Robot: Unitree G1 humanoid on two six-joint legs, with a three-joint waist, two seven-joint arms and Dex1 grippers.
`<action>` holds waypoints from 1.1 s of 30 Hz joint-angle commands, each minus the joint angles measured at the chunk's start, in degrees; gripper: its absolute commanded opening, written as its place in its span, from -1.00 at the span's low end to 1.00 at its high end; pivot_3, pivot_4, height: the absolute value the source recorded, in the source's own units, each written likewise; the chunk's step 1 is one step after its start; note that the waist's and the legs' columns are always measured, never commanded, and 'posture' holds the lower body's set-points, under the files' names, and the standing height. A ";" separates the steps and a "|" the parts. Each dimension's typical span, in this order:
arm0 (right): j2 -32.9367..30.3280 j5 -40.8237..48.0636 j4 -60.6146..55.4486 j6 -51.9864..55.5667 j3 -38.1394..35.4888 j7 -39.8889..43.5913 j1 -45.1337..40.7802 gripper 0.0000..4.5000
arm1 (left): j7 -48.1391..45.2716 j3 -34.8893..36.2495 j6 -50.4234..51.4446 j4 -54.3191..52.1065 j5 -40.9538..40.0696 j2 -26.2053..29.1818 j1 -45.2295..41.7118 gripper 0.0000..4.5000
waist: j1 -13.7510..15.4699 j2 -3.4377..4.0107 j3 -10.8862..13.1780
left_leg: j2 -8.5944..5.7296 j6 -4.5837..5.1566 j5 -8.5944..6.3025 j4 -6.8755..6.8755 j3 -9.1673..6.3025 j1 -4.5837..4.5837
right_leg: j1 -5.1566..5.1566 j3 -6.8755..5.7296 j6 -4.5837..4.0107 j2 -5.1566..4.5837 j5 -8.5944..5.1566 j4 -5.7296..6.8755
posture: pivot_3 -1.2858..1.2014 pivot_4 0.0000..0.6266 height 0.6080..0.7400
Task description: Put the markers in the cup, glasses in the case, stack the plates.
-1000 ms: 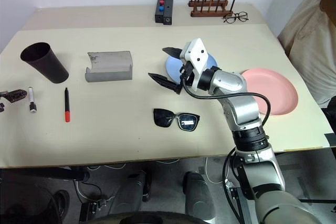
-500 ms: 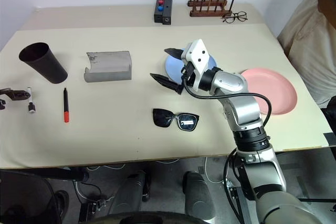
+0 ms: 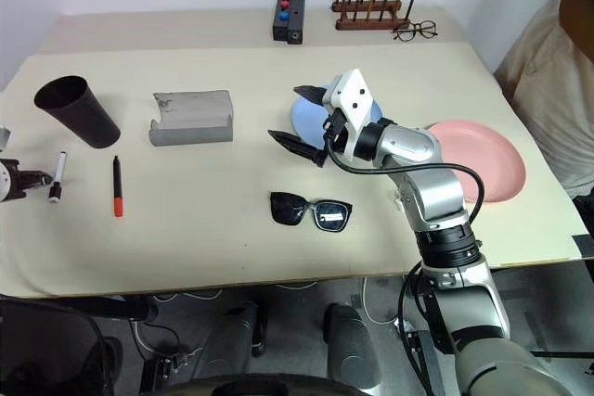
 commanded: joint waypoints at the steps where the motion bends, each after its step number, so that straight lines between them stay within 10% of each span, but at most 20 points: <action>1: -0.43 0.71 -1.77 -0.88 -1.68 -0.21 -0.31 1.00 | -1.52 0.34 1.91 -3.58 0.39 2.67 3.72 -0.99 | -0.03 -0.01 0.00 | 0.00 0.00 0.00 0.00 0.00 0.00 | 0.00 0.01 0.00 0.00 0.00 -0.01 | 0.03 -0.52 1.00; 17: 0.03 0.72 -0.65 -1.71 -1.31 1.22 -0.28 1.00 | 0.17 12.62 8.46 -25.31 -4.89 8.31 20.13 -0.99 | 0.17 -0.07 -0.03 | 0.06 -0.03 -0.02 -0.05 0.06 -0.06 | -0.05 -0.04 -0.06 -0.24 -0.02 -0.07 | 0.03 -0.52 1.00; 22: 0.19 0.79 -0.74 -1.34 -1.21 1.43 -0.30 1.00 | 1.29 10.64 7.94 -25.15 -4.76 6.73 16.28 -0.21 | 0.06 -0.08 -0.02 | 0.06 -0.03 -0.02 -0.09 0.11 -0.05 | -0.08 -0.03 -0.06 -0.20 -0.02 -0.06 | 0.03 -0.52 1.00; 27: 0.43 0.87 -0.95 -0.91 -1.21 1.35 -0.58 1.00 | 1.68 6.25 5.30 -17.62 -3.31 3.56 8.42 0.97 | 0.13 -0.08 -0.02 | 0.02 -0.01 0.00 -0.04 0.15 -0.05 | -0.04 -0.06 -0.04 -0.17 -0.01 -0.04 | 0.03 -0.52 1.00; 33: 0.21 0.82 -1.69 -0.13 -1.49 0.84 -0.39 1.00 | 0.95 1.38 2.25 -10.48 -0.79 0.83 3.42 0.99 | -0.04 -0.11 -0.01 | 0.04 0.01 0.00 0.00 0.17 -0.06 | -0.04 -0.05 0.10 -0.08 0.05 0.00 | 0.03 -0.52 1.00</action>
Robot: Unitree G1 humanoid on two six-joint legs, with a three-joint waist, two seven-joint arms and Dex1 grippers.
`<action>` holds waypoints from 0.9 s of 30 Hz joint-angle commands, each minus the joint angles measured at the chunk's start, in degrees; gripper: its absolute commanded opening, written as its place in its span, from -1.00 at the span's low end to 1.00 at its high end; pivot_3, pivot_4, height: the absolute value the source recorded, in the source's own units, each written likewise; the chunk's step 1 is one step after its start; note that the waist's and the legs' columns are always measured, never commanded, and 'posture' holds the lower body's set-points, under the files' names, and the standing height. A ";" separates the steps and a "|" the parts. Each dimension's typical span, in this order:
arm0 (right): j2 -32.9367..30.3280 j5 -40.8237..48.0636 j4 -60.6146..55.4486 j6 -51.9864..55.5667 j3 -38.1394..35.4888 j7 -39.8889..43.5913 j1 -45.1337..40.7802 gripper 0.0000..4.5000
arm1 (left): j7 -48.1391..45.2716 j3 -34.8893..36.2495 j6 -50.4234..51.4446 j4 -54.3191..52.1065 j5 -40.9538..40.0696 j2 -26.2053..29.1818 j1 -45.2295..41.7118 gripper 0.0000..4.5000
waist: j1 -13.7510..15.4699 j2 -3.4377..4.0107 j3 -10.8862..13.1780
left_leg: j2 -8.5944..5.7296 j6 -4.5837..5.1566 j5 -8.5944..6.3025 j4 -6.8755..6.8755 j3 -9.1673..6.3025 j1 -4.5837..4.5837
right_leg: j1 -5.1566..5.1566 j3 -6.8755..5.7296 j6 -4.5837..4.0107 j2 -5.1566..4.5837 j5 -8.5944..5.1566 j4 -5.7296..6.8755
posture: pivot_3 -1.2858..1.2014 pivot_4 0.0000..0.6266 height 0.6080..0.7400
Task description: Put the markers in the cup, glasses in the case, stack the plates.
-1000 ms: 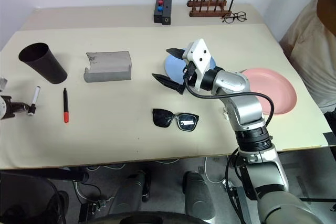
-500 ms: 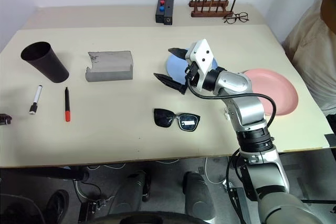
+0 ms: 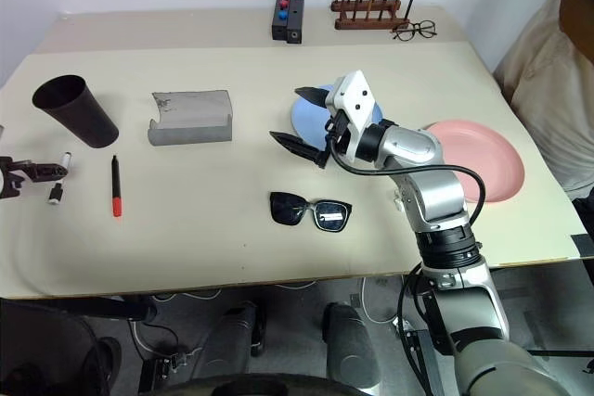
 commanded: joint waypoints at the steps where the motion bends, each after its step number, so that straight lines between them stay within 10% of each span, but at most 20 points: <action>1: -0.16 0.74 -2.34 0.16 -0.74 -0.51 -0.77 1.00 | -0.67 -2.54 -2.56 2.27 2.33 -0.41 -2.36 0.99 | -0.01 0.00 0.00 | 0.00 0.00 0.00 0.00 0.00 0.00 | 0.00 0.00 0.01 0.00 0.01 0.00 | 0.03 -0.52 1.00; 6: -0.40 0.79 -3.06 0.88 -0.88 -0.99 -0.26 1.00 | -1.84 -5.51 -2.70 3.40 3.93 -1.80 -3.41 0.99 | 0.06 0.00 0.00 | 0.00 0.00 0.00 0.03 0.00 -0.02 | 0.00 0.01 0.01 0.00 0.00 0.00 | 0.03 -0.52 1.00; 15: -0.62 0.66 -2.69 0.77 -1.17 -1.35 -0.34 1.00 | -5.68 -8.02 0.84 -0.02 4.88 -0.72 -1.51 -0.95 | 0.07 0.00 0.00 | 0.00 0.00 0.00 0.03 0.00 0.00 | 0.01 0.01 -0.07 -0.01 -0.04 0.01 | 0.03 -0.52 1.00; 27: -1.01 0.52 -1.73 -0.10 -1.37 -0.89 -0.30 1.00 | -11.48 0.63 7.72 -24.15 -1.96 9.03 20.40 -0.99 | -1.06 0.02 0.01 | 0.05 -0.01 -0.01 -0.08 0.00 0.02 | -0.05 0.05 -0.12 -0.07 -0.06 0.00 | 0.03 -0.52 1.00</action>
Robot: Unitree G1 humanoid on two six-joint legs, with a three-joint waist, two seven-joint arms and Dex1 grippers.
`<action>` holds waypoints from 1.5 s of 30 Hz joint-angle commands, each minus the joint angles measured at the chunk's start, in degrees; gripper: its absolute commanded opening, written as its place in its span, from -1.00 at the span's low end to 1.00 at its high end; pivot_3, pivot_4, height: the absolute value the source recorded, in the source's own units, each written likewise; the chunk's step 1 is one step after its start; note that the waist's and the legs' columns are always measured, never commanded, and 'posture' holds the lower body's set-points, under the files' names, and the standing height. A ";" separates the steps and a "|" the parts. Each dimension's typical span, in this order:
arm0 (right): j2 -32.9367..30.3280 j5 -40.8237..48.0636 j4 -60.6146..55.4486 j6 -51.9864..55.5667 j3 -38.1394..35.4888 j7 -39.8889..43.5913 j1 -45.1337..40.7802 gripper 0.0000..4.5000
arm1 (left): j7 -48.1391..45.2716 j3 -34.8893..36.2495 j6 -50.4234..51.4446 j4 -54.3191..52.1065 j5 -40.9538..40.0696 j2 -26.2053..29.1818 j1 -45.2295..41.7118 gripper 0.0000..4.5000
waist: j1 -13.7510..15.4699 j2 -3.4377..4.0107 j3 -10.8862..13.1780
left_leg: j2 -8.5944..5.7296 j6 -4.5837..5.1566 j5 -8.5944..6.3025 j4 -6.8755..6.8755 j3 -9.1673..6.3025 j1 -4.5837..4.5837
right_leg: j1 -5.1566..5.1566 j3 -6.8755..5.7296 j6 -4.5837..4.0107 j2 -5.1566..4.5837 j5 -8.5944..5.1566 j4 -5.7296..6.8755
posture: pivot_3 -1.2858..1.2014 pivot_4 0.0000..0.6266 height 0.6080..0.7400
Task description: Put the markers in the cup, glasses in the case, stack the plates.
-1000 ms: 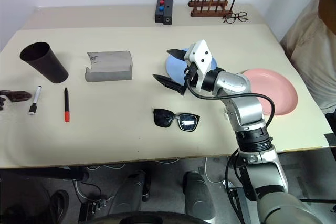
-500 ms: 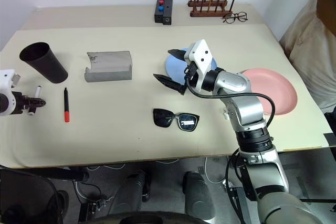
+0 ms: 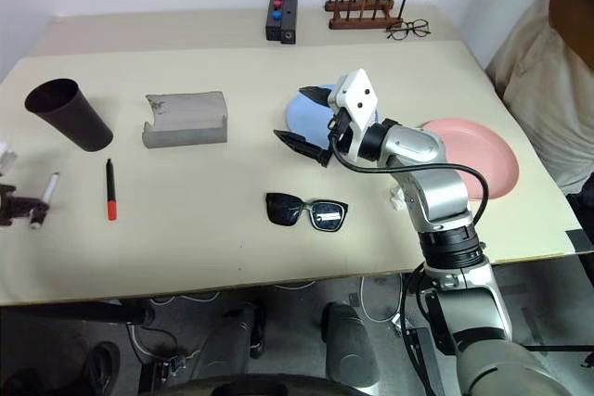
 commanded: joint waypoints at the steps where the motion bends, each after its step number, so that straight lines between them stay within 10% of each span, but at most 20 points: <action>1: -0.18 0.55 -1.22 -1.36 -0.95 0.16 -0.41 1.00 | -0.29 4.52 1.66 -7.66 -2.15 2.32 4.31 -0.99 | 0.17 0.00 0.00 | 0.00 0.00 0.00 0.01 -0.01 0.00 | 0.00 0.00 -0.01 -0.01 0.00 0.00 | 0.03 -0.52 1.00; 5: 0.19 0.65 -0.92 -1.73 -0.48 0.67 -0.61 1.00 | -0.97 8.17 3.21 -14.76 -4.79 1.74 11.98 -0.99 | 0.03 0.00 0.00 | 0.03 -0.03 -0.02 -0.01 0.03 -0.01 | 0.01 0.01 -0.03 -0.15 -0.01 -0.07 | 0.03 -0.52 1.00; 14: -1.74 5.02 -4.31 2.37 -0.33 5.74 1.14 1.00 | 1.37 11.01 3.11 -16.37 -6.12 2.12 14.31 0.97 | -0.01 0.00 0.00 | 0.04 -0.02 -0.01 -0.22 0.07 0.01 | -0.08 0.04 -0.04 -0.19 -0.01 -0.10 | 0.03 -0.52 1.00; 43: -7.29 14.94 -16.64 12.10 -2.22 5.88 7.75 1.00 | -20.80 -22.33 -16.11 4.21 8.09 1.13 -13.76 0.99 | 1.44 -0.03 -0.01 | 0.00 0.01 0.01 -0.19 0.38 -0.03 | -0.15 0.11 -0.02 -0.07 -0.01 -0.11 | 0.03 -0.52 1.00; 45: -7.66 16.20 -17.28 12.95 -2.33 6.47 8.13 1.00 | -21.30 -23.26 -16.80 5.76 9.19 -0.33 -14.32 0.75 | 1.42 -0.03 -0.01 | 0.00 0.01 0.01 -0.16 0.38 -0.04 | -0.14 0.11 -0.02 -0.07 -0.01 -0.09 | 0.03 -0.52 1.00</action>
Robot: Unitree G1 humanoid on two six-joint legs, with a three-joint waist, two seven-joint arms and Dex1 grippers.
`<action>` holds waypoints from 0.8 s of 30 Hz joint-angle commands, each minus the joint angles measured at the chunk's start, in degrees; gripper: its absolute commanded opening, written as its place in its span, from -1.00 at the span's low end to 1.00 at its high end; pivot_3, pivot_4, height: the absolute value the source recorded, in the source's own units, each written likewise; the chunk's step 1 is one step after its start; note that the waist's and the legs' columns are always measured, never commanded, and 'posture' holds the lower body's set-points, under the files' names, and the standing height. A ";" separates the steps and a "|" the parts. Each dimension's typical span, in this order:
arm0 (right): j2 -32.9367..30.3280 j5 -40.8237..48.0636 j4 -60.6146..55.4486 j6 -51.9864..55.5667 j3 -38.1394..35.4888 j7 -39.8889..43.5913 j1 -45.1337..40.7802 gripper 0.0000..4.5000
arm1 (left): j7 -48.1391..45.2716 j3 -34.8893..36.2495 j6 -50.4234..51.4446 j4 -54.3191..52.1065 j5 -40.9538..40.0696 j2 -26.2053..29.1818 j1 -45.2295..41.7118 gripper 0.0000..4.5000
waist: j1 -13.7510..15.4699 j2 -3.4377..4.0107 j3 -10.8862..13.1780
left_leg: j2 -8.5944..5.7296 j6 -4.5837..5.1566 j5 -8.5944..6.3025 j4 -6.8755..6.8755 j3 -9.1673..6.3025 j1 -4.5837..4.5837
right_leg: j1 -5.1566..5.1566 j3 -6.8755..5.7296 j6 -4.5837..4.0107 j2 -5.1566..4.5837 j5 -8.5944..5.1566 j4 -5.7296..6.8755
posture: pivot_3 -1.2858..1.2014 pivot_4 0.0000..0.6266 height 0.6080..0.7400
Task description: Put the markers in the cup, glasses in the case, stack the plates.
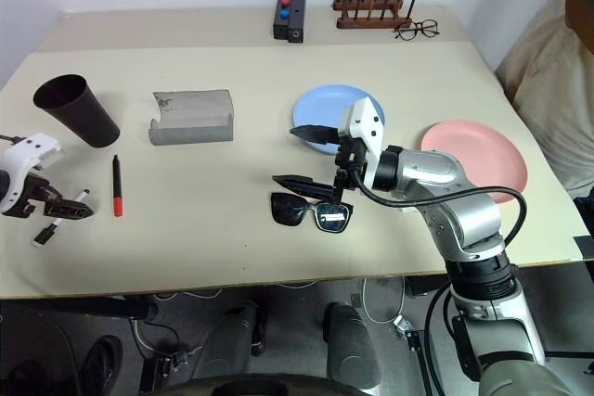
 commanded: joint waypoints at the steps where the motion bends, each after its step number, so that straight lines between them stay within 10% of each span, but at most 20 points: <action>1: -1.06 2.95 -3.15 1.03 -1.78 0.82 0.28 1.00 | -0.96 -1.30 -1.55 2.49 2.79 -1.45 -1.64 0.60 | 0.01 0.01 0.00 | 0.00 0.00 0.00 0.02 0.00 0.01 | 0.01 0.00 0.00 0.00 0.00 0.00 | 0.03 -0.52 1.00; 8: -1.73 3.53 -3.72 1.42 -1.67 0.73 0.56 1.00 | -2.27 -0.84 -1.95 3.81 4.89 -3.12 -1.55 -0.97 | -0.05 0.02 -0.01 | 0.00 0.07 -0.04 0.22 0.00 0.01 | 0.11 0.00 0.01 -0.01 0.00 0.03 | 0.03 -0.52 1.00; 19: -1.68 3.28 -1.28 0.32 -1.73 2.06 -0.42 1.00 | -2.01 8.27 3.80 -4.89 0.15 0.05 0.47 -0.97 | -0.01 -0.03 0.01 | 0.02 0.15 -0.09 0.35 -0.01 -0.03 | 0.15 -0.02 0.01 -0.03 0.00 0.04 | 0.03 -0.52 1.00; 24: 0.35 5.02 1.08 -0.22 -3.37 1.16 -1.82 1.00 | -0.68 22.96 7.37 -17.27 -8.28 1.82 5.51 -0.97 | -0.32 -0.07 0.05 | 0.03 0.15 -0.10 0.38 -0.02 -0.10 | 0.12 -0.01 0.01 -0.04 0.00 0.03 | 0.03 -0.52 1.00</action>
